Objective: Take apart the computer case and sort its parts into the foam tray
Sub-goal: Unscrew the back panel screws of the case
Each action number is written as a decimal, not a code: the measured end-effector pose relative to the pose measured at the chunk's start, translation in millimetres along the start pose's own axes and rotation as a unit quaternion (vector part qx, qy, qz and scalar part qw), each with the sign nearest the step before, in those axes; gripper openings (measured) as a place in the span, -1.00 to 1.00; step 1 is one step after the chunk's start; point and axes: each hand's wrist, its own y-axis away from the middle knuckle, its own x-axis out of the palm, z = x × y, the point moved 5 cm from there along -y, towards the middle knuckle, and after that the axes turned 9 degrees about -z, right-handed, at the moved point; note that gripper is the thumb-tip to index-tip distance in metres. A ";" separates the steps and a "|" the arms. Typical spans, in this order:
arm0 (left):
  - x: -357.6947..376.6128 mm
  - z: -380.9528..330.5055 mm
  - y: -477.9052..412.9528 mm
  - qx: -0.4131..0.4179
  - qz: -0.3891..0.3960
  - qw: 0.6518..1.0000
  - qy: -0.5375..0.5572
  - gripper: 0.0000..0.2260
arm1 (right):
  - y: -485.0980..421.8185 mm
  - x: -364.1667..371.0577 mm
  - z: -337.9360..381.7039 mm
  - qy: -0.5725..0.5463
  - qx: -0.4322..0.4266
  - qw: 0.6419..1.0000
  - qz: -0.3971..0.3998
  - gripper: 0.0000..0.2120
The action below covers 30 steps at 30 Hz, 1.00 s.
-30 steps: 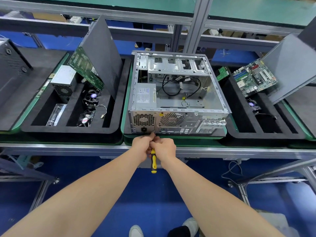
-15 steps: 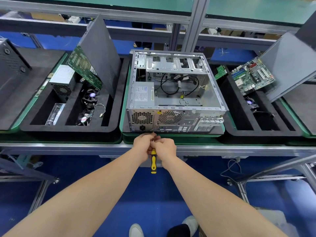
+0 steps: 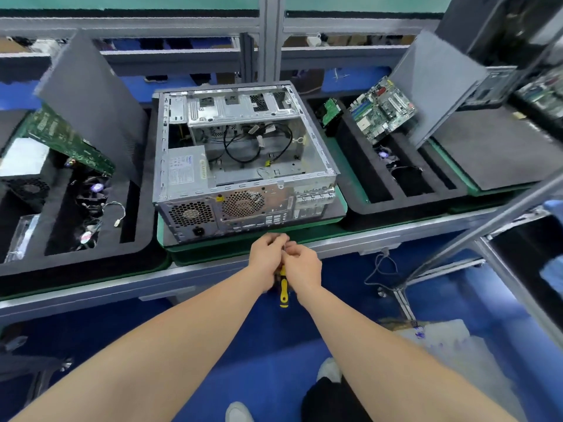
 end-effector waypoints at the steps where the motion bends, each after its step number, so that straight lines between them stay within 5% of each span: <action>1: 15.1 2.1 0.0 0.001 0.007 1.000 -0.006 -0.91 | -5.6 -13.0 -2.3 -0.005 -0.014 1.000 -0.012 -0.93; 13: 217.7 -15.3 -6.3 -0.012 0.089 0.995 -0.038 -0.91 | -117.7 -163.4 5.3 0.012 -0.121 0.988 -0.093 -0.84; 30: 290.5 -51.4 -60.0 0.027 -0.051 0.997 -0.060 -0.91 | -244.1 -201.8 25.0 0.019 -0.073 0.996 -0.048 -0.81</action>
